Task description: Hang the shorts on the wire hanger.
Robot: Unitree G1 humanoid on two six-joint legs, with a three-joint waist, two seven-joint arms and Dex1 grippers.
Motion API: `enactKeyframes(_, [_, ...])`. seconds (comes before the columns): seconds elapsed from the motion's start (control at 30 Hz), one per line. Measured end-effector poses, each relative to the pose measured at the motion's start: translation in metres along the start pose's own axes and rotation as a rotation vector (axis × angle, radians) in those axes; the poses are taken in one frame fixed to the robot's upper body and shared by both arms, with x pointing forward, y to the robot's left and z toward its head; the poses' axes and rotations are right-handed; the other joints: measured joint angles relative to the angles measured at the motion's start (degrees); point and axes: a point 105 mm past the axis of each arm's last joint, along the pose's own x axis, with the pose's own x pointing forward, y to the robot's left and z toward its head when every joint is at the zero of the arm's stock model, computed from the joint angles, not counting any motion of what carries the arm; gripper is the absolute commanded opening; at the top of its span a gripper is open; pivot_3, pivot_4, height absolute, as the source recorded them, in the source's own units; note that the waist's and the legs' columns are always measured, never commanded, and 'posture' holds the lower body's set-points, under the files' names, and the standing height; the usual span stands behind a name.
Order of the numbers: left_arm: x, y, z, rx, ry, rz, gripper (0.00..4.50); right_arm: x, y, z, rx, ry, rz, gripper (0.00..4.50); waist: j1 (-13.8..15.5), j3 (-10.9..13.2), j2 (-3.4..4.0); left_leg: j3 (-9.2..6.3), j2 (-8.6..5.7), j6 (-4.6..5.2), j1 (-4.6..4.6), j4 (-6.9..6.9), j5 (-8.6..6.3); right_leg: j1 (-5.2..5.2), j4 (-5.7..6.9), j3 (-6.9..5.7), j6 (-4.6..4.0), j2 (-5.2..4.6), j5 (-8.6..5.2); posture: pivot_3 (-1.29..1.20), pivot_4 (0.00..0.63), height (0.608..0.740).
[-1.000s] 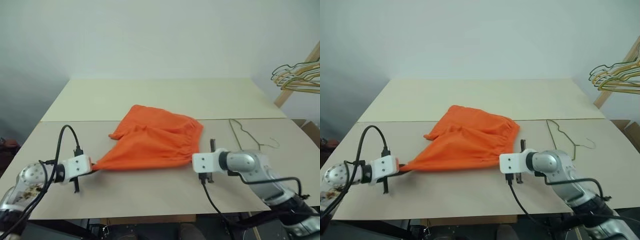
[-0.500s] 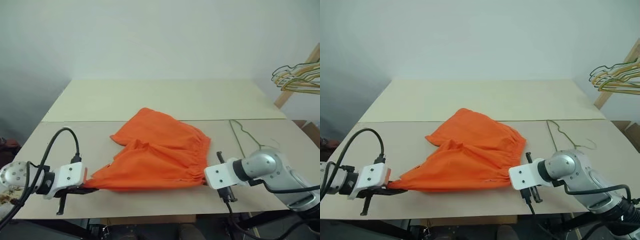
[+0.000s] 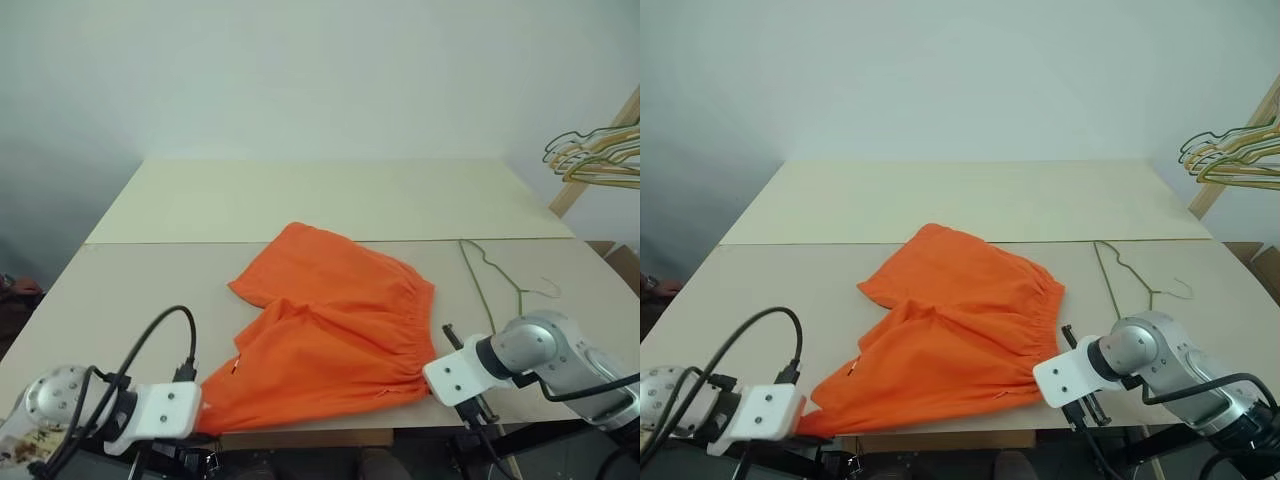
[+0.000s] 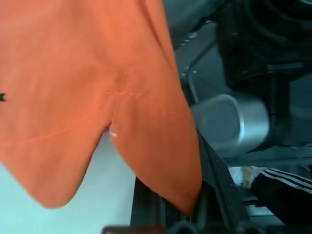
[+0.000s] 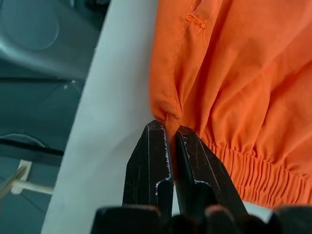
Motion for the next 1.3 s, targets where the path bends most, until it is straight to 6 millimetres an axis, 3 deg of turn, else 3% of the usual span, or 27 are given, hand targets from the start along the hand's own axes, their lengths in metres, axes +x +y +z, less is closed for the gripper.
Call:
enactKeyframes(0.1, [0.004,0.000,-0.003,0.020,0.027,0.006,0.04,0.000,0.001,0.000,-0.006,-0.002,0.004,0.00,0.2,0.0,0.00,-0.02,0.00,0.00,0.01,0.00,0.00,0.01,0.01,-0.01,-0.01,0.01,0.00,-0.06,0.000,0.740])
enactKeyframes(0.17, [0.005,0.000,-0.004,0.023,0.029,0.011,0.49,0.001,0.003,0.001,-0.005,-0.011,0.019,0.00,0.4,0.0,0.00,-0.01,0.00,0.00,0.01,0.00,0.00,0.00,0.00,-0.01,0.00,0.01,0.00,-0.06,0.000,0.740])
enactKeyframes(0.37, [-0.003,-0.002,-0.009,0.020,0.038,-0.010,2.20,0.000,0.013,-0.001,-0.007,-0.024,0.058,1.85,0.9,0.0,0.00,0.02,0.02,0.01,-0.01,0.01,-0.01,-0.03,0.00,0.00,0.00,-0.01,0.00,-0.07,0.000,0.740])
enactKeyframes(0.47, [-0.020,-0.003,-0.011,-0.002,0.048,-0.020,3.02,-0.008,0.017,-0.001,0.036,-0.057,0.055,2.78,1.0,0.0,0.03,0.02,0.02,0.01,0.01,0.02,-0.01,-0.01,0.00,0.00,0.00,-0.02,0.00,-0.07,0.000,0.740])
enactKeyframes(0.6, [-0.050,0.014,-0.014,-0.051,-0.009,0.107,4.29,-0.035,0.001,-0.005,0.229,-0.126,-0.092,4.09,1.1,0.0,0.05,-0.01,0.02,0.01,0.03,0.02,-0.01,0.03,0.00,-0.01,0.00,-0.02,0.00,-0.06,0.000,0.740])
enactKeyframes(0.63, [-0.058,0.025,-0.010,-0.055,-0.060,0.183,4.49,-0.044,-0.008,-0.011,0.317,-0.125,-0.172,4.13,1.1,0.0,0.04,-0.04,0.02,0.01,0.04,0.03,-0.01,0.07,-0.01,-0.01,0.00,-0.02,0.00,-0.06,0.000,0.740])
enactKeyframes(0.77, [-0.078,0.054,0.018,-0.113,-0.333,0.316,4.49,-0.065,-0.039,-0.037,0.619,-0.119,-0.444,4.13,1.1,-0.1,-0.11,-0.13,0.03,0.02,0.05,0.04,-0.01,0.14,-0.01,-0.03,0.00,-0.02,0.00,-0.06,0.000,0.740])
enactKeyframes(0.97, [-0.084,0.079,0.053,-0.080,-0.610,0.383,4.49,-0.070,-0.077,-0.081,1.145,-0.195,-0.787,4.13,0.3,-0.2,-0.03,-0.18,-0.06,-0.05,-0.02,0.05,0.03,0.05,0.04,0.12,-0.01,0.01,0.04,-0.10,0.000,0.740])
enactKeyframes(1.1, [-0.078,0.086,0.062,-0.064,-0.647,0.361,4.49,-0.075,-0.082,-0.113,1.355,-0.146,-0.933,4.13,-0.3,-0.2,0.02,-0.17,-0.10,-0.06,-0.13,0.02,0.03,0.01,0.00,0.07,-0.01,-0.01,0.04,-0.10,0.000,0.740])
enactKeyframes(1.3, [-0.061,0.087,0.064,-0.036,-0.598,0.300,4.49,-0.071,-0.080,-0.143,1.496,-0.110,-1.009,4.13,-1.5,-0.2,0.05,-0.22,-0.10,-0.04,-0.09,0.02,0.03,0.04,0.00,0.15,0.02,0.01,0.05,-0.09,0.000,0.740])
